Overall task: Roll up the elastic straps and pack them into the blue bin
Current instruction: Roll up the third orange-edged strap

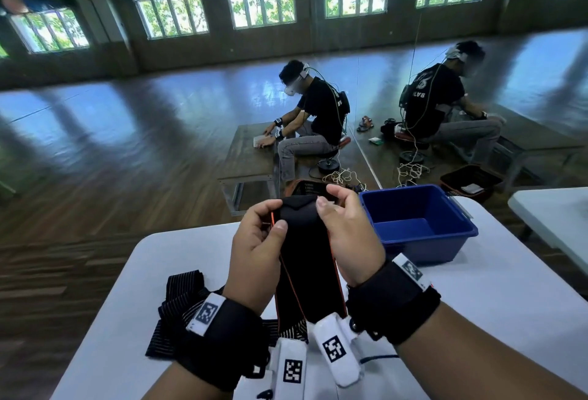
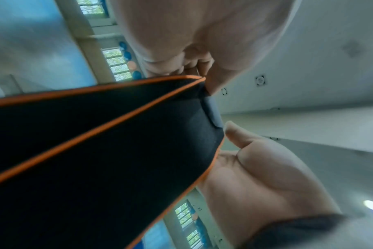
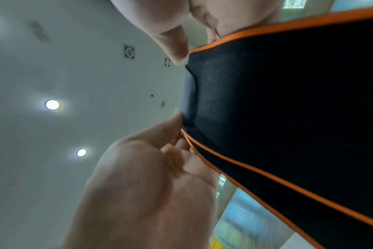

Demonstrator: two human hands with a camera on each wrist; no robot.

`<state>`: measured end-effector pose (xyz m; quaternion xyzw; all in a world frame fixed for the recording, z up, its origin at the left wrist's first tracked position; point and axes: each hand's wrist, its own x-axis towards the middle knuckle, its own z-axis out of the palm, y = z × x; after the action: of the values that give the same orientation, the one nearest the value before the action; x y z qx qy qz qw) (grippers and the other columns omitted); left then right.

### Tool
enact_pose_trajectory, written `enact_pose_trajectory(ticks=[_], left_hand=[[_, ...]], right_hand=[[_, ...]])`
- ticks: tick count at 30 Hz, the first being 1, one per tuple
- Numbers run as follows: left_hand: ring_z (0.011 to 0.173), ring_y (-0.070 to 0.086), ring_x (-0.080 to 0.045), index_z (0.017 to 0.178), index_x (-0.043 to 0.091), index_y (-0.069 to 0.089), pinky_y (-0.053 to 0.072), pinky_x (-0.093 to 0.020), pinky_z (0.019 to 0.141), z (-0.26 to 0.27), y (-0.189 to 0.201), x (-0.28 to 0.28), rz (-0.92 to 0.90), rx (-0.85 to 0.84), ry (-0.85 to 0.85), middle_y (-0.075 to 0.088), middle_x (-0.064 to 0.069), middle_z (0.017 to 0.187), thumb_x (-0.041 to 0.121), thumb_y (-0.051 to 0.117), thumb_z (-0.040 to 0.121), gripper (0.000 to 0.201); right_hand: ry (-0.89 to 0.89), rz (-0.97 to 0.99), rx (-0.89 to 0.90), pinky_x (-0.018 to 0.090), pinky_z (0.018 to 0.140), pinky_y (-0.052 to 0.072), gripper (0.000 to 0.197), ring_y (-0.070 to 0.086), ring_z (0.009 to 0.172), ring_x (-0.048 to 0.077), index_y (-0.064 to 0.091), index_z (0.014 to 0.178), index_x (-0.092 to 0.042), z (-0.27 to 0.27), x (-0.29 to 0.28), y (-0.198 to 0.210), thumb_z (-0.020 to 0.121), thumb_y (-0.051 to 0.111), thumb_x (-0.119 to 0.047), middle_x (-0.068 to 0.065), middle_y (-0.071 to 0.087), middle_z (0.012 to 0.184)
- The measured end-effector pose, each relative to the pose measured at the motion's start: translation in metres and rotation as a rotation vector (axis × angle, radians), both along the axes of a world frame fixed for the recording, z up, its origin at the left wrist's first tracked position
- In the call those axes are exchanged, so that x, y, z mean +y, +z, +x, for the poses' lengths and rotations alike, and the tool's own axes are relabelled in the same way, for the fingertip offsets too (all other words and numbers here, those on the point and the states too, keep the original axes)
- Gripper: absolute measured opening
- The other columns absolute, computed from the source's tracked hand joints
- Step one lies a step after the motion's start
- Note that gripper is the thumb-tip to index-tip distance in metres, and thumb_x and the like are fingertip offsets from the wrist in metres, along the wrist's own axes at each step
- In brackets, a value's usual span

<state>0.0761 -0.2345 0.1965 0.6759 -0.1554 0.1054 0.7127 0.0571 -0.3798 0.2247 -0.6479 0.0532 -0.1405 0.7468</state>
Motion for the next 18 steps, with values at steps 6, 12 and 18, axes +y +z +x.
enact_pose_trajectory(ticks=[6,12,18], left_hand=[[0.104,0.067,-0.023,0.120,0.022,0.059,0.054,-0.035,0.088,-0.001,-0.002,-0.005,-0.076,0.043,0.020,0.068,-0.009,0.116,0.012,0.053,0.095,0.028],[0.112,0.065,-0.026,0.125,0.017,0.054,0.052,-0.041,0.096,-0.007,0.000,-0.010,-0.148,0.114,-0.044,0.067,-0.013,0.121,0.013,0.053,0.087,0.037],[0.099,0.068,-0.020,0.119,0.023,0.062,0.055,-0.029,0.083,-0.014,0.010,0.007,0.029,0.075,-0.106,0.071,-0.005,0.110,0.015,0.059,0.087,0.034]], right_hand=[[-0.037,-0.075,-0.067,0.049,0.096,0.053,0.026,0.067,0.103,0.022,0.051,0.118,-0.031,-0.014,0.009,-0.012,0.098,0.054,-0.015,0.012,0.066,0.114],[-0.001,-0.088,-0.043,0.051,0.096,0.052,0.025,0.066,0.104,0.019,0.051,0.116,-0.026,-0.014,0.011,-0.010,0.099,0.050,-0.008,0.007,0.065,0.114],[0.133,-0.041,0.038,0.060,0.092,0.053,0.022,0.065,0.102,0.039,0.057,0.114,-0.019,-0.017,-0.010,-0.004,0.098,0.053,-0.004,0.027,0.061,0.117]])
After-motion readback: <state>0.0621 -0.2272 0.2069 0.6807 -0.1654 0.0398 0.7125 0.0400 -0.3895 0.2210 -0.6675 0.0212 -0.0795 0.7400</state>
